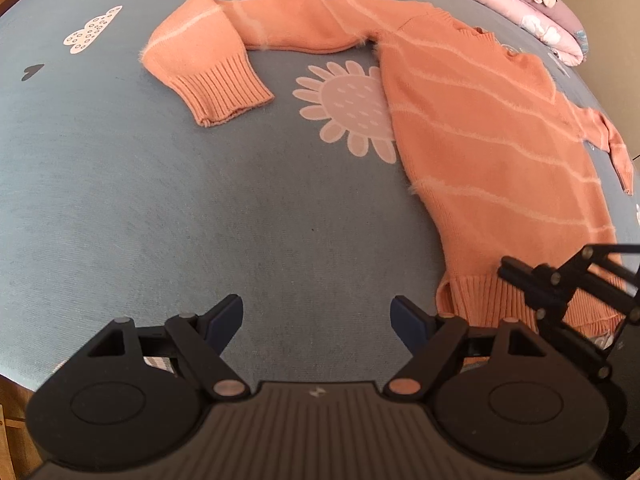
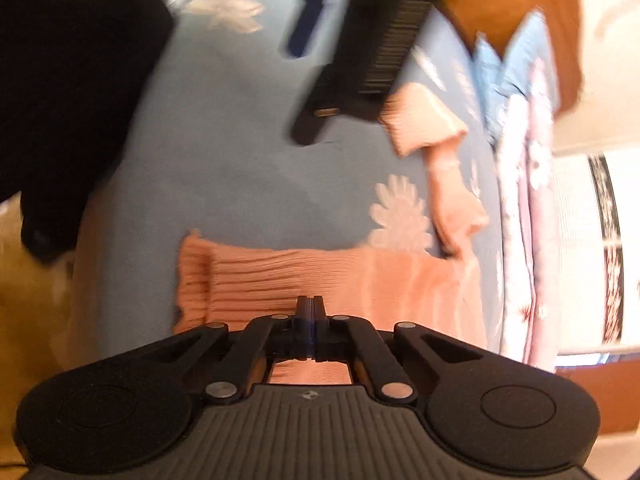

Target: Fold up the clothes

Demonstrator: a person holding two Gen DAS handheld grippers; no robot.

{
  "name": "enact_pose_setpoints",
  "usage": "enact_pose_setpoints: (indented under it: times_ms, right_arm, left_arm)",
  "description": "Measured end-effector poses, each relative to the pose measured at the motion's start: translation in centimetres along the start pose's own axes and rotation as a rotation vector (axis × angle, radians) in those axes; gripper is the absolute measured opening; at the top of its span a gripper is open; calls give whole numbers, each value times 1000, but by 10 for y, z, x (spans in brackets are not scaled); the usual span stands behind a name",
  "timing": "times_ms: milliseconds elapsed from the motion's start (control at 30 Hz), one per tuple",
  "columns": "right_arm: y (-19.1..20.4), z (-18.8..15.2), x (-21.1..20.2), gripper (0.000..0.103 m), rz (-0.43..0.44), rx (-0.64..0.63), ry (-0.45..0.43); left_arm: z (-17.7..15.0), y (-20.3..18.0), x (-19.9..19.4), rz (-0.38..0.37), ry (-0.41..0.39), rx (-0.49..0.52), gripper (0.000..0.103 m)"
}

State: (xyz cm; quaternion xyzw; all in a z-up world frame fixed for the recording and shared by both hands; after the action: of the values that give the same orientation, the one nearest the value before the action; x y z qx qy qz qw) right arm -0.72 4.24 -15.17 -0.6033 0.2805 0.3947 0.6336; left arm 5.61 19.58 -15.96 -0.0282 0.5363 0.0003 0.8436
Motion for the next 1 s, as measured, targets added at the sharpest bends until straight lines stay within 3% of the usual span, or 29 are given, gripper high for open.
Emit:
enact_pose_setpoints:
  times_ms: [67, 133, 200, 300, 367, 400, 433, 600, 800, 933, 1000]
  right_arm:
    - [-14, -2, -6, 2, 53, 114, 8]
    - [-7, -1, -10, 37, 97, 91, -8]
    - [4, 1, -12, 47, 124, 53, -26]
    - [21, 7, 0, 47, 139, 27, -11]
    - [24, 13, 6, 47, 98, 22, -10]
    - [20, 15, 12, 29, 98, 25, 1]
    - [15, 15, 16, 4, 111, 49, 18]
    - [-29, 5, -25, 3, 186, 286, -16]
    - [-90, -9, -62, 3, 234, 487, -64]
    - [-110, -18, -63, 3, 261, 562, -75]
    - [-113, -22, -65, 3, 256, 575, -81]
  left_arm:
    - [-3, -1, 2, 6, 10, 15, 81]
    - [-5, -2, 4, 4, 13, 21, 81]
    - [-5, -2, 5, 5, 17, 20, 81]
    - [-6, -1, 5, 9, 21, 21, 81]
    - [-7, -1, 5, 8, 24, 21, 81]
    - [-8, -1, 4, 6, 25, 24, 81]
    - [-9, -2, 4, 2, 26, 30, 81]
    - [-12, -16, 5, -23, 5, 97, 81]
    - [-8, -61, -2, -107, -151, 206, 78]
    - [-2, -95, -2, -113, -271, 268, 78]
    - [5, -108, -1, -134, -295, 253, 78]
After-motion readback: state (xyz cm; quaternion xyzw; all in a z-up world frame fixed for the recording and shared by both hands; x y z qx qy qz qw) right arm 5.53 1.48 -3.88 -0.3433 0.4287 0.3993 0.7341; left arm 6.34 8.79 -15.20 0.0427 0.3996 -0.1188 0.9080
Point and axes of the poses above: each gripper's, at about its wrist camera, not at the fingertips, and x roughly the way its jaws point, y to its left, z to its top, the point moved 5 cm from there along x, roughly the way its jaws point, and after that the axes turned 10 degrees about z, right-handed, at the moved point
